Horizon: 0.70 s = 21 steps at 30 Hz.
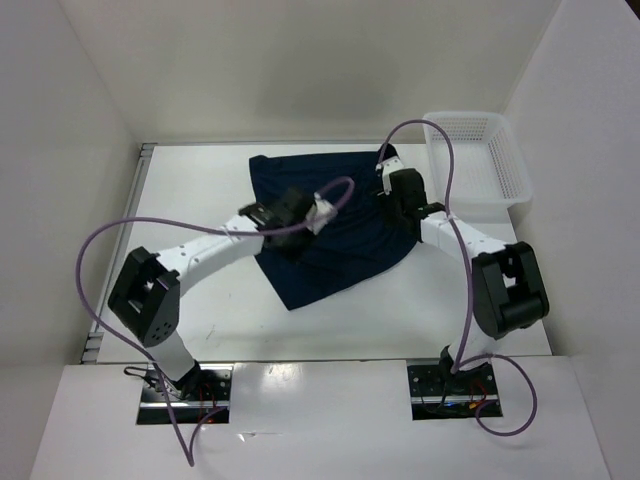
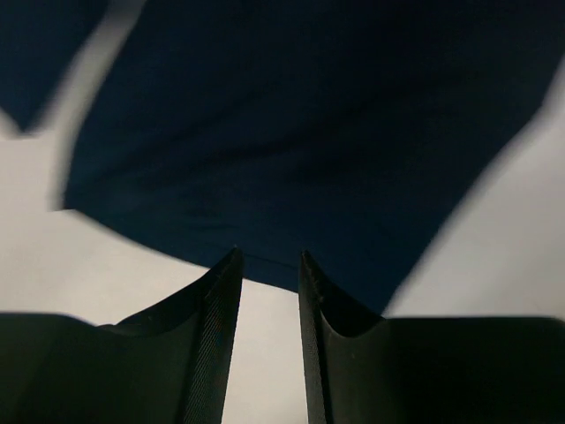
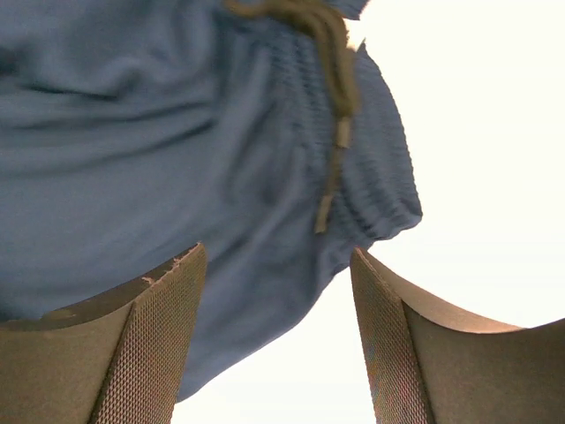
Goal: Fold and stack the shorts
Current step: Flatten the shorts out
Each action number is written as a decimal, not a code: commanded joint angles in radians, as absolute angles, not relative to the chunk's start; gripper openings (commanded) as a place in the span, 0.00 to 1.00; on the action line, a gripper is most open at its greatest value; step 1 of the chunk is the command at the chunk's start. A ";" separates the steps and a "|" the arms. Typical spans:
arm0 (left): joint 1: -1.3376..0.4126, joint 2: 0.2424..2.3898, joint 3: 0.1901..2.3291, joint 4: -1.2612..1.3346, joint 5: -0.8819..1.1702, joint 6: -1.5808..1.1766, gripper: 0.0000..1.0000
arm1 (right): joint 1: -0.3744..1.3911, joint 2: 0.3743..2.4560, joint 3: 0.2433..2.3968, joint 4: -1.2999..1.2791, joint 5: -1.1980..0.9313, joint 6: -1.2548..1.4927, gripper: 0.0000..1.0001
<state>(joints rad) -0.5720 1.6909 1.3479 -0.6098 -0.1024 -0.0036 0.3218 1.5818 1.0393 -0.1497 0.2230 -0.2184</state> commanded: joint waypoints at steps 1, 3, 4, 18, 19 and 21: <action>-0.690 1.701 1.243 -0.686 -0.045 0.000 0.39 | 0.293 1.653 1.040 -0.014 0.393 -0.295 0.72; -0.741 1.713 1.232 -0.696 -0.006 0.000 0.39 | 0.250 1.684 1.080 -0.014 0.379 -0.295 0.72; -0.756 1.724 1.232 -0.696 0.004 0.000 0.39 | 0.236 1.712 1.101 -0.014 0.379 -0.307 0.73; -0.804 1.850 1.232 -0.690 0.120 0.000 0.49 | 0.167 1.836 1.126 -0.023 0.236 -0.379 0.79; -0.795 1.850 1.232 -0.690 0.136 0.000 0.47 | 0.167 1.845 1.135 -0.035 0.236 -0.388 0.79; -0.782 1.873 1.232 -0.690 0.162 0.000 0.40 | 0.167 1.859 1.135 -0.035 0.227 -0.399 0.79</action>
<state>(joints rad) -0.7986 1.8416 1.2201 -0.6792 0.0914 -0.0032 0.1719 1.8339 1.0943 -0.0814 0.2546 -0.3767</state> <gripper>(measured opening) 0.414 0.785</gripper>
